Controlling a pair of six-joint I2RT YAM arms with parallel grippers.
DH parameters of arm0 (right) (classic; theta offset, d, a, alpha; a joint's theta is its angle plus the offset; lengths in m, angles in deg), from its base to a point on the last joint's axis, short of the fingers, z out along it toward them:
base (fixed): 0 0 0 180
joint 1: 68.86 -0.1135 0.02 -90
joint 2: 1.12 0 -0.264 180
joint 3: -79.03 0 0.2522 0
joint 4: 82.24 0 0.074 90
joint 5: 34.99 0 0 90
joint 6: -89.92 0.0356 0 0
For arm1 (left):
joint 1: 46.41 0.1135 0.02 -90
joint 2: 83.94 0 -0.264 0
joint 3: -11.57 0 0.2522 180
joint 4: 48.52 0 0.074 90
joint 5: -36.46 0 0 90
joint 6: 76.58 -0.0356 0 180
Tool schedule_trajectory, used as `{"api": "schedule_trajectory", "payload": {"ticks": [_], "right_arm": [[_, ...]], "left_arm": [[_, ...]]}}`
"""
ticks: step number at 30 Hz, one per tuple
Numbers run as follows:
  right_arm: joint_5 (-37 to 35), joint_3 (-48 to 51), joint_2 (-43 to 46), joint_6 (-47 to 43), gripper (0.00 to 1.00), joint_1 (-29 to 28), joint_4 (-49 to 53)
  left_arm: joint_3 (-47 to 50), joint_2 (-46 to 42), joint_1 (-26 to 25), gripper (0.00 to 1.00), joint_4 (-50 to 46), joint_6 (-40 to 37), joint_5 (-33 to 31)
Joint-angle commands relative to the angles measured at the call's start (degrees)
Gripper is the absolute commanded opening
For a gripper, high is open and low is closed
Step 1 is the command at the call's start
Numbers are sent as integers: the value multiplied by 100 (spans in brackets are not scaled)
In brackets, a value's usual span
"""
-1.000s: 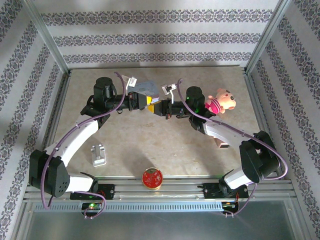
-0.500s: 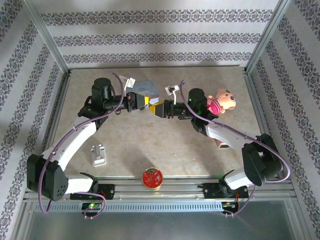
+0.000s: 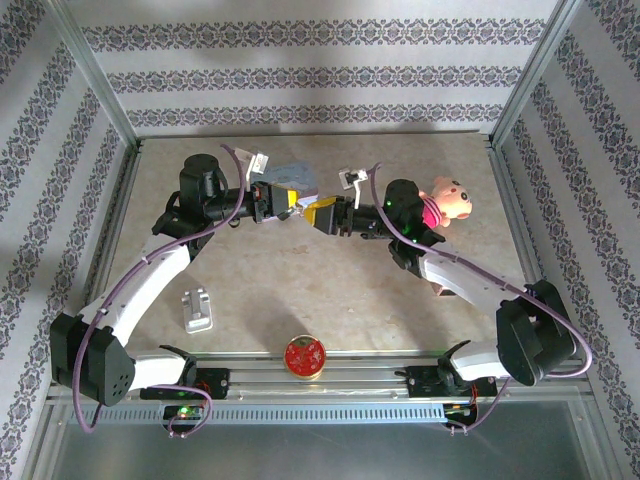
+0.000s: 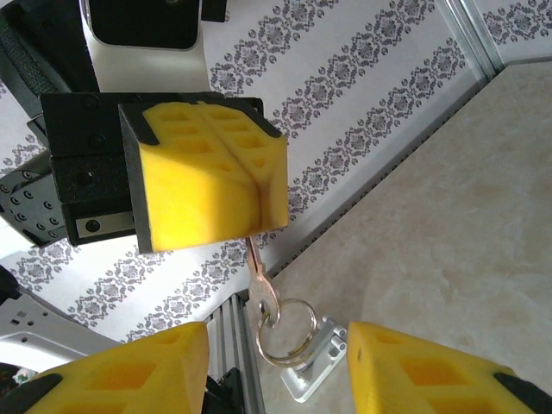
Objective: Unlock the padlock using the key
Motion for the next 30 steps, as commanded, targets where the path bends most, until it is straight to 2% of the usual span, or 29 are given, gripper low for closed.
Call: {"api": "schedule_trajectory", "payload": {"ticks": [1, 19, 24, 30], "right_arm": [[77, -311, -197, -108, 44, -100, -307], [227, -498, -460, -20, 23, -147, -475], [264, -506, -473, -20, 23, -158, -476], [256, -463, -470, -28, 27, -165, -481]], "left_arm": [[-86, -57, 30, 0, 116, 49, 83], [-34, -83, 29, 0, 190, 110, -39], [-34, -76, 24, 0, 233, 138, -97], [-2, -75, 22, 0, 317, 232, -126]]}}
